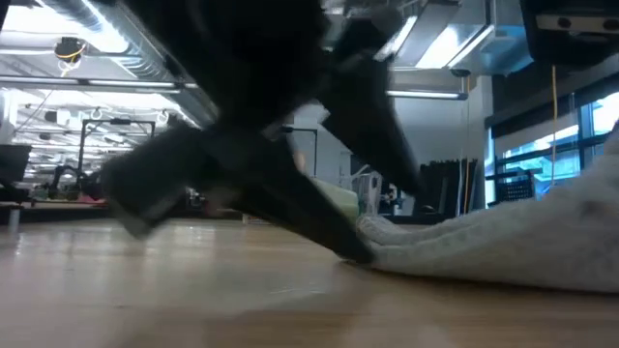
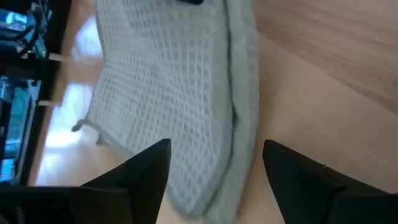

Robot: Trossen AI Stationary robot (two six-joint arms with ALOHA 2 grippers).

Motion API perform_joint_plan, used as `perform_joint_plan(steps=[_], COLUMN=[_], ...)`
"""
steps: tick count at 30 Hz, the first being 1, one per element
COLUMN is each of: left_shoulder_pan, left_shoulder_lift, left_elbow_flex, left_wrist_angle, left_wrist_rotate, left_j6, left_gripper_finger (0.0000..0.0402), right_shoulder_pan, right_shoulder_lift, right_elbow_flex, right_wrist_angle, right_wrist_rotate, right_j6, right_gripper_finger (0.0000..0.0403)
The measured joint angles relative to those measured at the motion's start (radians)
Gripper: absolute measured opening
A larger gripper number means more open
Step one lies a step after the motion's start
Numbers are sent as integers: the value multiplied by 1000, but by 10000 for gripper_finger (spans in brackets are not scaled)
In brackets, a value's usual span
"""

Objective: Fold microfiber towels
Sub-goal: Fold the gray microfiber cloth

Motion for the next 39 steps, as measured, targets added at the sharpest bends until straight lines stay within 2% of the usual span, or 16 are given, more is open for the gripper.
perform_joint_plan(steps=[8,21,29,34,39], left_shoulder_pan=[17,70,88,85,79], left_shoulder_lift=[25,28,29,30,31], left_elbow_flex=[2,1,0,-1,0], left_wrist_angle=[21,38,29,24,23], left_wrist_rotate=[13,1,28,70,35], left_j6=[6,28,10,32,119], left_gripper_finger=[250,239,172,115,52], right_shoulder_pan=[0,22,46,61,92], right_shoulder_lift=[0,-1,-1,-1,-9], right_elbow_flex=[1,2,2,2,2], right_wrist_angle=[1,4,-2,-37,-102], right_wrist_rotate=[3,126,150,196,264], right_j6=[-3,-10,7,106,182], right_gripper_finger=[24,25,22,25,20])
